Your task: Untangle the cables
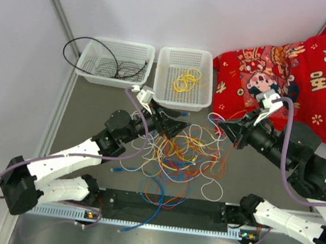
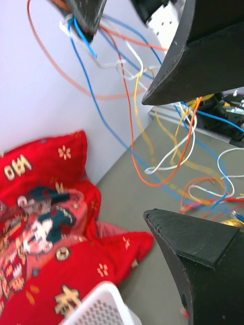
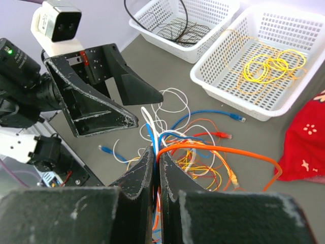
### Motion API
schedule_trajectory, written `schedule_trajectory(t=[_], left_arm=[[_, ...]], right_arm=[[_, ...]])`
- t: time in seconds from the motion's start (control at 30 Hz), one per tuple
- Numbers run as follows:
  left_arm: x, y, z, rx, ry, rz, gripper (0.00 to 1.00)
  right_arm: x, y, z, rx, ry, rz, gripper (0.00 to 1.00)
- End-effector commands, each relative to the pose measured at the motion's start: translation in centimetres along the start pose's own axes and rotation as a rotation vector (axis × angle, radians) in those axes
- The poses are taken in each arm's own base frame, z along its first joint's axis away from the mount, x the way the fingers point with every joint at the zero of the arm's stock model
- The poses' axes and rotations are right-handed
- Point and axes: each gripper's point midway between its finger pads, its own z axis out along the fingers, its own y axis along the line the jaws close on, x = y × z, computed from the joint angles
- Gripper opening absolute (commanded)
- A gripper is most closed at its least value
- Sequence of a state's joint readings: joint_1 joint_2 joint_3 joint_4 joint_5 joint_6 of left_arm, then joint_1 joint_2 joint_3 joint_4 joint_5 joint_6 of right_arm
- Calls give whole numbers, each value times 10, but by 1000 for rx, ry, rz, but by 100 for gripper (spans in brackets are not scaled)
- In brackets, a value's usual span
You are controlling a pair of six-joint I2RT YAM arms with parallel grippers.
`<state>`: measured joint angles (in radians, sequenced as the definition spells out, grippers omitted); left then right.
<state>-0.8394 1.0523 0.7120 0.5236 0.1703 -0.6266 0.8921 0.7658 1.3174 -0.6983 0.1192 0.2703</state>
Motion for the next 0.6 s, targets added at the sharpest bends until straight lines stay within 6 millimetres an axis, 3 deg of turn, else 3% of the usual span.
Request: schedule_trajectory(t=[0.0, 0.17, 0.57], left_arm=[[-16, -39, 1, 192, -59, 27, 87], [-8, -53, 3, 302, -44, 52, 88], [16, -40, 22, 287, 4, 199, 88]], right_arm=[[-16, 10, -7, -44, -45, 30, 0], [-16, 16, -6, -72, -38, 43, 0], [-27, 24, -13, -107, -56, 64, 0]])
